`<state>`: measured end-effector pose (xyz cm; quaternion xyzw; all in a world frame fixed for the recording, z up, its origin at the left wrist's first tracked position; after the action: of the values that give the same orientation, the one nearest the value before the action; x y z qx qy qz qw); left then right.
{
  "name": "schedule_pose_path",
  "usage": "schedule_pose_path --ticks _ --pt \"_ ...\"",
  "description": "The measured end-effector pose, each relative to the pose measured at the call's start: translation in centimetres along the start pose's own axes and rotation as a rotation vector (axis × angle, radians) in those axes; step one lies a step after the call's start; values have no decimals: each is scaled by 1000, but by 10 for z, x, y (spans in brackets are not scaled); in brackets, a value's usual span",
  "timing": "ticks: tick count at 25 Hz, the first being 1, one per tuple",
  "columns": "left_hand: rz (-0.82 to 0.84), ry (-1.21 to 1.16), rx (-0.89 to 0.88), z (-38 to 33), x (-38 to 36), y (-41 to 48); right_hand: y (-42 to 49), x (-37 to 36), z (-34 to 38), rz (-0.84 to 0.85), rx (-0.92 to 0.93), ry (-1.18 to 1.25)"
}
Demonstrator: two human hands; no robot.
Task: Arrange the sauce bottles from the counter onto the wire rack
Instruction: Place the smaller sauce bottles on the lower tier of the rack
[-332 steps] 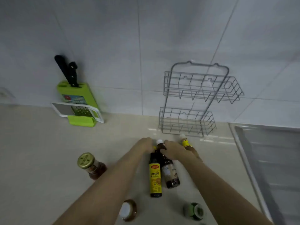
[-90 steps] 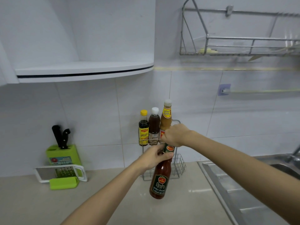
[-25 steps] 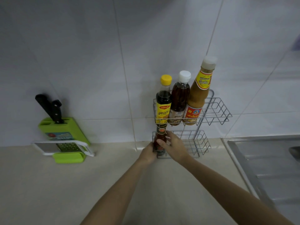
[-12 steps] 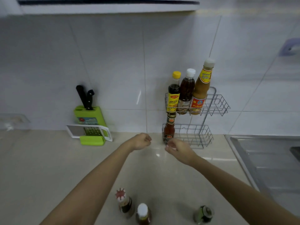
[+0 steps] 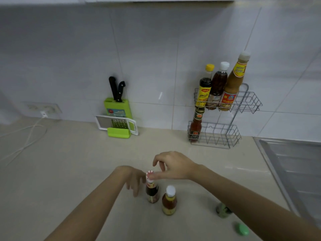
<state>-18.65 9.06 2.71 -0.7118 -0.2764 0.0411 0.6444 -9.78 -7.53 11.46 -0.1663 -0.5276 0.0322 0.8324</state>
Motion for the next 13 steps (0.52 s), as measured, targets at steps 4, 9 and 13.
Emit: schedule_pose_path --ticks 4,9,13 --pt "-257 -262 -452 -15 -32 -2 7 -17 20 -16 15 -174" --pt "-613 -749 -691 -18 -48 13 5 -12 1 -107 -84 -41" --pt "-762 -880 -785 -42 -32 3 -4 15 -20 -224 -174 70"
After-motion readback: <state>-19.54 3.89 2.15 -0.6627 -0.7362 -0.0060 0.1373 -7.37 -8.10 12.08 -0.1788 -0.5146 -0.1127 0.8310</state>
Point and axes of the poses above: each hand's wrist, its own y-axis towards the middle knuckle, its own x-axis out of the back of the hand, z = x × y, the point moved 2 cm from there along y, towards the middle knuckle, and after that the axes turned 13 degrees about z, right-handed, at the moved point
